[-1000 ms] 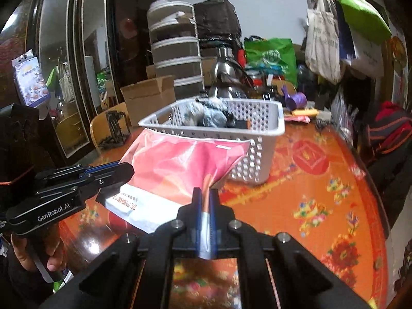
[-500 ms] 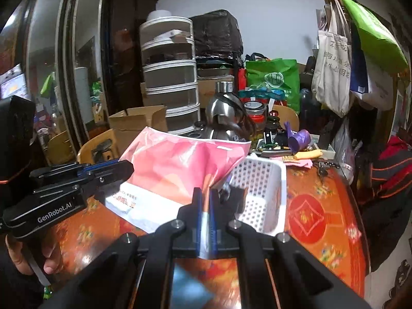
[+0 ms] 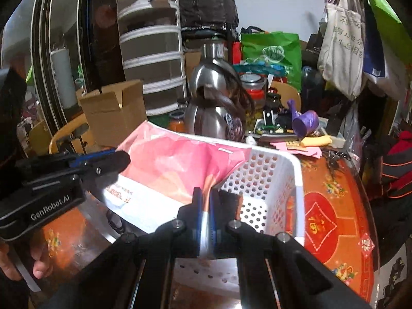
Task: Organize soft objects
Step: 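Carry the pink packet into the white basket and open both grippers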
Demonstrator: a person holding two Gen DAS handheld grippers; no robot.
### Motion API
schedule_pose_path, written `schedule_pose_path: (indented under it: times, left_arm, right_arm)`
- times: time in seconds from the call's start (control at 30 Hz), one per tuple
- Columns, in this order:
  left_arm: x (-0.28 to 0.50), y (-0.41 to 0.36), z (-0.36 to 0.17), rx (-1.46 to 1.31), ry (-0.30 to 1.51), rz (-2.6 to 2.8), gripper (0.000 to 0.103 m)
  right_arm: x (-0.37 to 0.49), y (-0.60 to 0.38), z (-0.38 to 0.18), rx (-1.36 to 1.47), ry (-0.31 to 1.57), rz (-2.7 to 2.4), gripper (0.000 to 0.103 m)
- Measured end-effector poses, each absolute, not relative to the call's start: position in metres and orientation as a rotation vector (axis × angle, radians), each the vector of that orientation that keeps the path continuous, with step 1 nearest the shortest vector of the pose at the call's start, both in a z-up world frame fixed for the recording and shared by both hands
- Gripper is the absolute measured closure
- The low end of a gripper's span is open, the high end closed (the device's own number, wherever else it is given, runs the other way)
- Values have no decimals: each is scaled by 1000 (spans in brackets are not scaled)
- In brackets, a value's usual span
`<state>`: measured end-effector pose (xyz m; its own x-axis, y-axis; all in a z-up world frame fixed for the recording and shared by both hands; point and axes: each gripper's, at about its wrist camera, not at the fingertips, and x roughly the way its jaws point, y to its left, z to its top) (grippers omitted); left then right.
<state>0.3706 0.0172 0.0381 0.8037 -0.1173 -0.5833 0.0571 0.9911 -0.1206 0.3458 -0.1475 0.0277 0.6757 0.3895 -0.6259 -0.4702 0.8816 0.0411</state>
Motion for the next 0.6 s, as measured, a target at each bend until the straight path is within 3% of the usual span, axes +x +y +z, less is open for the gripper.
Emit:
schedule_pose_path:
  times: [0.17, 0.3, 0.37, 0.43, 0.5, 0.53, 0.57, 0.6]
  left_arm:
    - [380, 17, 15, -86, 672, -68, 97]
    - [380, 21, 7, -97, 672, -62, 88]
    - [378, 23, 7, -102, 676, -56, 74]
    - [372, 27, 11, -112, 659, -50, 34]
    - [361, 33, 16, -116, 616, -35, 23]
    - [356, 35, 18, -120, 606, -33, 23]
    - [353, 37, 19, -128, 606, -47, 23]
    - [350, 38, 19, -136, 612, -51, 23]
  right_arm:
    - [355, -142, 12, -143, 697, 479, 99]
    - [356, -145, 10, -146, 704, 474, 97]
    - [355, -148, 12, -141, 710, 465, 96]
    - [351, -153, 15, -136, 707, 459, 91]
    - [346, -159, 21, -120, 688, 449, 69]
    - [343, -163, 25, -114, 671, 445, 46]
    - [339, -166, 29, -111, 652, 434, 33]
    - [336, -169, 33, -111, 636, 421, 32]
